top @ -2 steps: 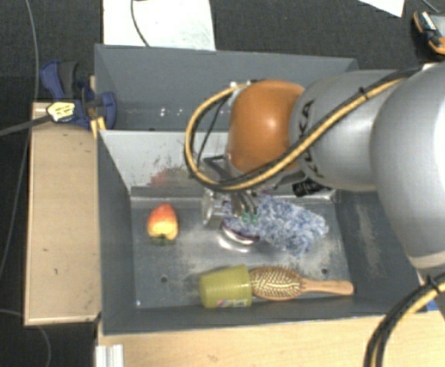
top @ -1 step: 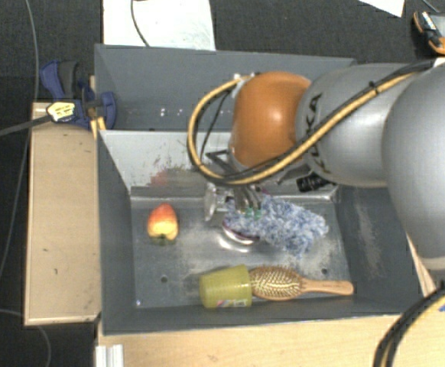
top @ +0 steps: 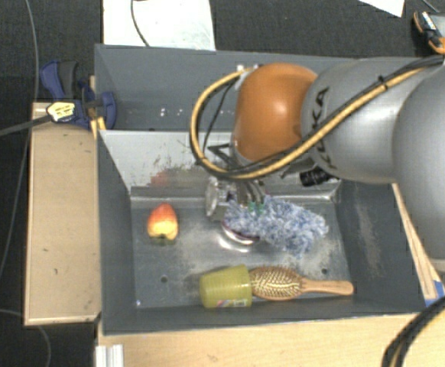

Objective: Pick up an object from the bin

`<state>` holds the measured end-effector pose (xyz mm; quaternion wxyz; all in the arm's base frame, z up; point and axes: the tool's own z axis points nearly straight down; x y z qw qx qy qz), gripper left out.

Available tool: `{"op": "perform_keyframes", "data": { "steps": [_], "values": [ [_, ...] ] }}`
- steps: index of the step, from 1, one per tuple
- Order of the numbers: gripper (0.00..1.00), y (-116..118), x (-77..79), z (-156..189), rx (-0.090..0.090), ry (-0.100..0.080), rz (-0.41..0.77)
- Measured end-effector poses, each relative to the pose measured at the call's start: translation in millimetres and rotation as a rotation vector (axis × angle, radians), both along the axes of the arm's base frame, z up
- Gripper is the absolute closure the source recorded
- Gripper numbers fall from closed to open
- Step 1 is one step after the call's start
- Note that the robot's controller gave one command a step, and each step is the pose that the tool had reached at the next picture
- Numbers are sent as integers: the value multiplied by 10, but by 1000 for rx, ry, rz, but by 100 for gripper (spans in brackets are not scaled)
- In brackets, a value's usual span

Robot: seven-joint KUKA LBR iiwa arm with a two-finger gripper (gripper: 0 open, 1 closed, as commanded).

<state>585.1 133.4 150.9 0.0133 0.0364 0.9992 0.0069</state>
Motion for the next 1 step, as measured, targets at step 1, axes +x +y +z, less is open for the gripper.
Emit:
{"op": "perform_keyframes", "data": {
  "steps": [1],
  "values": [
    [100,1,6,63,1,-3,-2]
  ]
}}
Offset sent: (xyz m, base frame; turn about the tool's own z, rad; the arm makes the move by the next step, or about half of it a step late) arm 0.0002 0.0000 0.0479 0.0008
